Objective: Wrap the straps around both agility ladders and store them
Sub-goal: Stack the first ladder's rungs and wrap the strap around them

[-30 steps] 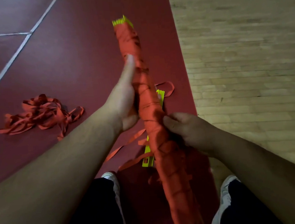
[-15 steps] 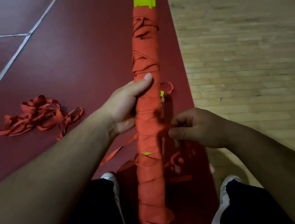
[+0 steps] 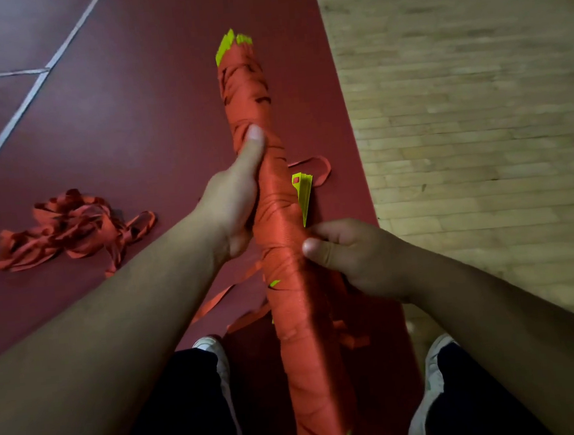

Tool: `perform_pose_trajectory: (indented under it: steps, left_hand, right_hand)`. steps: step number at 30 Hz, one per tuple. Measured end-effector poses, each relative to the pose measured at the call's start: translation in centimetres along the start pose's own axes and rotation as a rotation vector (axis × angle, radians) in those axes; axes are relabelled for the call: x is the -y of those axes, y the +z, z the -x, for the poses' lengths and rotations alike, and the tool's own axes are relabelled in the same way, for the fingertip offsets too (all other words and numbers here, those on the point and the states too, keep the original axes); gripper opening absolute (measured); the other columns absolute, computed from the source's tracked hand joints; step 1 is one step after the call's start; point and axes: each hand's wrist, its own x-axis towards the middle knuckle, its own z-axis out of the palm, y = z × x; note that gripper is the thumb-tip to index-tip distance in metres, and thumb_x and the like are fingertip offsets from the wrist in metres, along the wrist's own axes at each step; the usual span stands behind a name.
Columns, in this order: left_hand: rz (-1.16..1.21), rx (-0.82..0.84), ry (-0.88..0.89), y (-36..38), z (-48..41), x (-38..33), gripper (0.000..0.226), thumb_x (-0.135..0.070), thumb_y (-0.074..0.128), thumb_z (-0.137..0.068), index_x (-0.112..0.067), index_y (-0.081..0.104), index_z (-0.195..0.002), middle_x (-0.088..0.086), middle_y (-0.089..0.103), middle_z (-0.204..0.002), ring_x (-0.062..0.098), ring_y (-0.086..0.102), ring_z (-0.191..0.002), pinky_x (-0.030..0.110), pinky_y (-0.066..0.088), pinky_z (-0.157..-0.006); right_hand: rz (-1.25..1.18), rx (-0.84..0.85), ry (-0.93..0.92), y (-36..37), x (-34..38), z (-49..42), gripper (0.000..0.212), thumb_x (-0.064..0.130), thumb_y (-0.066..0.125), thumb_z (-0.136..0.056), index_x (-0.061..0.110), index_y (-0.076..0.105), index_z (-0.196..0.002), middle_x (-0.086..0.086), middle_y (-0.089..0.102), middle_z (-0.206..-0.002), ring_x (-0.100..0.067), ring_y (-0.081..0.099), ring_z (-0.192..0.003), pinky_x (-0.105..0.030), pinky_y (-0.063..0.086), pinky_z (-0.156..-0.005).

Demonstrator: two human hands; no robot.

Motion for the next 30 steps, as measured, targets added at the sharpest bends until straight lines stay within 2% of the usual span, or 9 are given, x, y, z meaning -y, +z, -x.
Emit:
perform_pose_trajectory:
  steps: [2, 6, 9, 13, 17, 21, 23, 26, 30]
  left_hand:
    - [-0.136, 0.007, -0.050, 0.0, 0.1, 0.5, 0.055, -0.058, 0.077, -0.073, -0.011, 0.067, -0.100, 0.006, 0.070, -0.074, 0.021, 0.068, -0.060, 0.037, 0.055, -0.067]
    - [-0.192, 0.078, -0.054, 0.3, 0.2, 2.0, 0.022, -0.027, 0.080, -0.079, -0.015, 0.063, -0.083, 0.006, 0.060, -0.064, 0.017, 0.059, -0.050, 0.032, 0.053, -0.057]
    - [-0.183, 0.044, -0.031, 0.4, -0.2, 2.2, 0.027, -0.014, 0.076, -0.081, -0.010, 0.057, -0.099, 0.012, 0.060, -0.074, 0.020, 0.061, -0.051, 0.033, 0.052, -0.054]
    - [-0.159, 0.007, -0.023, 0.1, -0.3, 1.5, 0.045, -0.014, 0.076, -0.080, -0.015, 0.044, -0.112, 0.014, 0.062, -0.088, 0.021, 0.067, -0.059, 0.037, 0.055, -0.059]
    - [-0.126, 0.031, 0.022, -0.6, -0.6, 1.1, 0.034, -0.015, 0.074, -0.083, -0.017, 0.049, -0.106, 0.008, 0.064, -0.079, 0.018, 0.066, -0.060, 0.040, 0.057, -0.066]
    - [-0.047, 0.177, 0.011, -0.7, -0.3, 0.3, 0.014, -0.023, 0.064, -0.091, -0.014, 0.058, -0.100, 0.007, 0.063, -0.080, 0.020, 0.064, -0.069, 0.036, 0.058, -0.066]
    - [-0.019, 0.191, -0.021, -0.5, 0.0, 0.0, 0.024, -0.030, 0.056, -0.095, -0.008, 0.062, -0.101, 0.009, 0.067, -0.084, 0.021, 0.065, -0.071, 0.034, 0.058, -0.067]
    - [0.054, 0.184, -0.067, -0.4, 0.4, -0.2, 0.039, -0.040, 0.045, -0.100, -0.005, 0.064, -0.096, 0.007, 0.071, -0.083, 0.020, 0.067, -0.069, 0.032, 0.056, -0.068]
    - [0.049, 0.268, -0.064, -0.4, 0.9, -0.3, 0.053, -0.059, 0.056, -0.078, -0.007, 0.064, -0.089, 0.007, 0.065, -0.073, 0.018, 0.062, -0.061, 0.027, 0.055, -0.061]
  right_hand:
    - [0.202, -0.032, -0.002, -0.2, -0.3, -0.4, 0.052, 0.053, 0.053, -0.086, 0.006, 0.068, -0.103, -0.024, 0.071, -0.103, -0.043, 0.067, -0.097, -0.060, 0.051, -0.091]
    - [0.426, -0.001, -0.029, -0.2, 0.0, -0.5, 0.037, 0.037, 0.053, -0.098, 0.008, 0.066, -0.079, -0.007, 0.074, -0.074, -0.020, 0.070, -0.071, -0.045, 0.054, -0.079]
    - [0.553, 0.010, -0.041, -0.6, 0.4, -0.5, 0.030, 0.032, 0.061, -0.098, 0.010, 0.065, -0.079, -0.008, 0.073, -0.073, -0.017, 0.066, -0.066, -0.038, 0.053, -0.070]
    - [0.440, 0.099, 0.009, -2.4, 0.6, 0.5, 0.015, 0.028, 0.073, -0.091, 0.018, 0.067, -0.081, -0.006, 0.074, -0.075, -0.009, 0.064, -0.062, -0.028, 0.048, -0.061]
    - [0.204, 0.084, 0.000, -3.3, -0.1, 1.2, 0.014, 0.017, 0.077, -0.087, 0.010, 0.066, -0.090, -0.014, 0.073, -0.080, -0.018, 0.065, -0.069, -0.034, 0.051, -0.065]
    - [0.158, 0.074, -0.028, -3.1, -0.5, 1.1, 0.034, 0.005, 0.077, -0.084, 0.013, 0.057, -0.110, 0.004, 0.067, -0.084, -0.004, 0.060, -0.067, -0.022, 0.049, -0.062]
    - [0.157, 0.064, -0.044, -3.1, -0.6, 1.0, 0.047, 0.005, 0.078, -0.082, 0.026, 0.053, -0.115, 0.004, 0.068, -0.092, -0.005, 0.061, -0.067, -0.025, 0.052, -0.060]
    - [0.219, 0.051, -0.085, -3.1, -0.8, 1.0, 0.046, 0.010, 0.075, -0.080, 0.033, 0.053, -0.114, 0.006, 0.068, -0.090, -0.002, 0.058, -0.065, -0.021, 0.049, -0.061]
    - [0.216, 0.018, -0.078, -3.2, -0.7, 0.9, 0.033, 0.013, 0.077, -0.083, 0.027, 0.063, -0.109, 0.014, 0.071, -0.086, -0.001, 0.063, -0.077, -0.021, 0.048, -0.071]
